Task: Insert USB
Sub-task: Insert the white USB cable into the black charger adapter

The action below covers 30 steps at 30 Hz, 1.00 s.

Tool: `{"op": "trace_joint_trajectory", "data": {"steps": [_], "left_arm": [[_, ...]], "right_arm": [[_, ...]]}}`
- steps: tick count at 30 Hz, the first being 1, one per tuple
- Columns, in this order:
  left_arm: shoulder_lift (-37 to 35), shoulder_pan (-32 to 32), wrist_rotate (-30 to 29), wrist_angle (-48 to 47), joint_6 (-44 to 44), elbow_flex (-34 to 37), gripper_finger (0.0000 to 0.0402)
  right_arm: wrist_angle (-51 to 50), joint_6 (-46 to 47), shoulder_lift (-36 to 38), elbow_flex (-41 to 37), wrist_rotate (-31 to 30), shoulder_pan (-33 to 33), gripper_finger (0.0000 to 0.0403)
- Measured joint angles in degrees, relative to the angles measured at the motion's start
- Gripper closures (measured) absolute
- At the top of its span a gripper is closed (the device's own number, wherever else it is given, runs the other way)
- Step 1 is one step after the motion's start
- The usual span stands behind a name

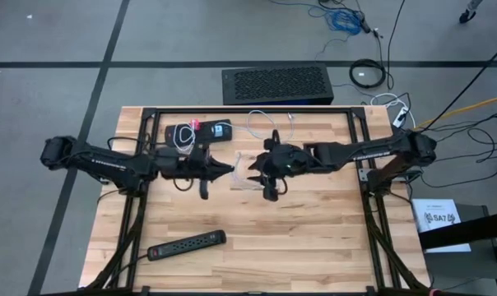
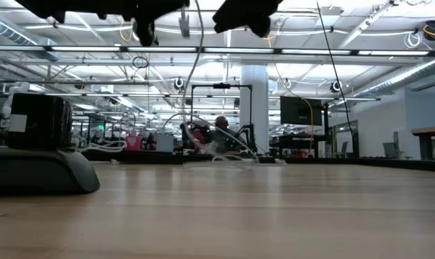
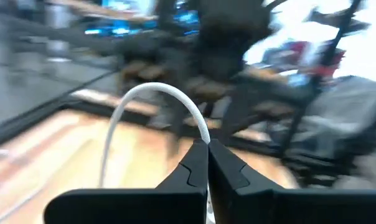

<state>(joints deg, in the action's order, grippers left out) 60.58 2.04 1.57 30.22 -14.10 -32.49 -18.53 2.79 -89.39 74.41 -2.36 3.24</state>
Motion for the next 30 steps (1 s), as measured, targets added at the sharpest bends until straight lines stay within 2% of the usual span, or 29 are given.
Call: {"op": "trace_joint_trajectory", "data": {"steps": [4,9,11,13,17,22,25,28,30], "left_arm": [[0.4,3.5,-14.8,-1.6,1.8,0.1,0.0401],[2.2,9.1,-35.4,1.1,3.1,0.1,0.0401],[3.9,10.5,-38.6,4.1,3.0,0.1,0.0401],[5.9,11.8,-40.1,6.8,3.9,0.1,0.0401],[8.5,13.4,-41.8,10.8,5.9,0.2,0.0401],[8.8,14.7,-42.1,12.1,7.2,0.2,0.0401],[8.8,15.3,-42.1,13.3,8.7,0.2,0.0401],[8.7,15.7,-42.1,13.0,9.0,0.2,0.0401],[8.7,15.9,-42.1,12.8,9.1,0.2,0.0401]], "right_arm": [[0.6,4.7,0.4,0.0,-10.6,3.3,0.0251],[10.8,9.0,-5.4,0.0,-32.9,8.9,0.0237],[18.2,7.4,-8.4,0.0,-41.7,10.4,0.0238],[25.7,4.4,-11.4,0.0,-46.4,11.2,0.0242],[34.1,1.5,-14.5,0.0,-46.4,11.6,0.0252],[34.0,2.7,-14.8,0.0,-44.6,10.7,0.0280],[34.0,3.3,-14.8,0.0,-41.1,9.7,0.0317],[32.7,5.2,-14.8,0.0,-37.8,8.7,0.0376],[32.4,5.3,-14.8,0.0,-36.9,8.7,0.0394]]}}
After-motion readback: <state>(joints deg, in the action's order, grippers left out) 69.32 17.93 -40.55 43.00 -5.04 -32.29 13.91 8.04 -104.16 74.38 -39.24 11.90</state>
